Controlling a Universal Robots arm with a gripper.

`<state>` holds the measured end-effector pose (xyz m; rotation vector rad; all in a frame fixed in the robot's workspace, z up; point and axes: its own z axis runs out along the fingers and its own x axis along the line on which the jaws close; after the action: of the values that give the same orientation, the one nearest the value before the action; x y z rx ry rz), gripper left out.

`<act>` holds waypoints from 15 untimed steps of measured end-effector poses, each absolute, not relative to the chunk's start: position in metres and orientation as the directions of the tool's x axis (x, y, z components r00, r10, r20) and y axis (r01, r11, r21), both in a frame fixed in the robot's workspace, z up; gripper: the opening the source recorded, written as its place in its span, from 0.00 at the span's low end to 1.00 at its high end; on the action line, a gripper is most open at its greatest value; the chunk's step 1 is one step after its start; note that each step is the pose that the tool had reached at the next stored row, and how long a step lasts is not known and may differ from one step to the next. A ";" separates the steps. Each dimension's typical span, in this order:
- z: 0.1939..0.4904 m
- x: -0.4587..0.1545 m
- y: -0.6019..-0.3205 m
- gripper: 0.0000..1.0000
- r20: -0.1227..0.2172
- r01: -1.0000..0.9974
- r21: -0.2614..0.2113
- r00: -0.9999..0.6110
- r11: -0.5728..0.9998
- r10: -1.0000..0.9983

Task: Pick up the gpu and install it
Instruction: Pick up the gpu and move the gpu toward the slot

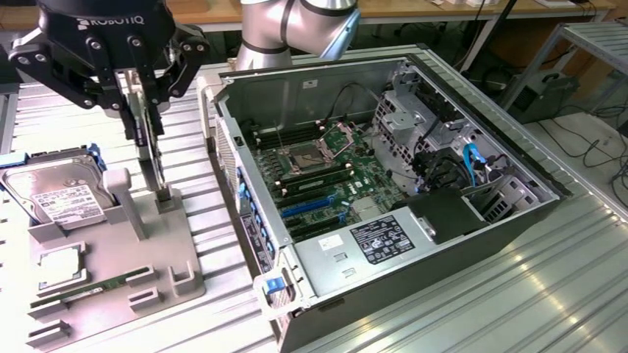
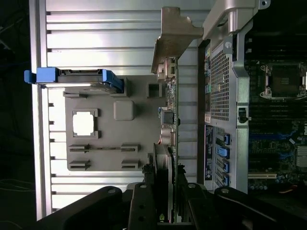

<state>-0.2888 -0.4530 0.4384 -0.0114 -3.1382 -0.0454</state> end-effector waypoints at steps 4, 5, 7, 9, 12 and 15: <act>0.438 -0.282 -0.453 0.27 0.003 0.007 0.029 -1.000 1.000 0.007; 0.438 -0.281 -0.453 0.27 0.003 0.007 0.029 -1.000 1.000 0.007; 0.438 -0.277 -0.453 0.27 0.003 0.007 0.029 -1.000 1.000 0.007; 0.438 -0.273 -0.453 0.27 0.003 0.007 0.029 -1.000 1.000 0.007; 0.438 -0.265 -0.453 0.27 0.003 0.007 0.029 -1.000 1.000 0.007; 0.438 -0.259 -0.453 0.27 0.003 0.007 0.029 -1.000 1.000 0.007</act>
<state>-0.2588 -0.4530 0.4380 -0.0113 -3.1383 -0.0454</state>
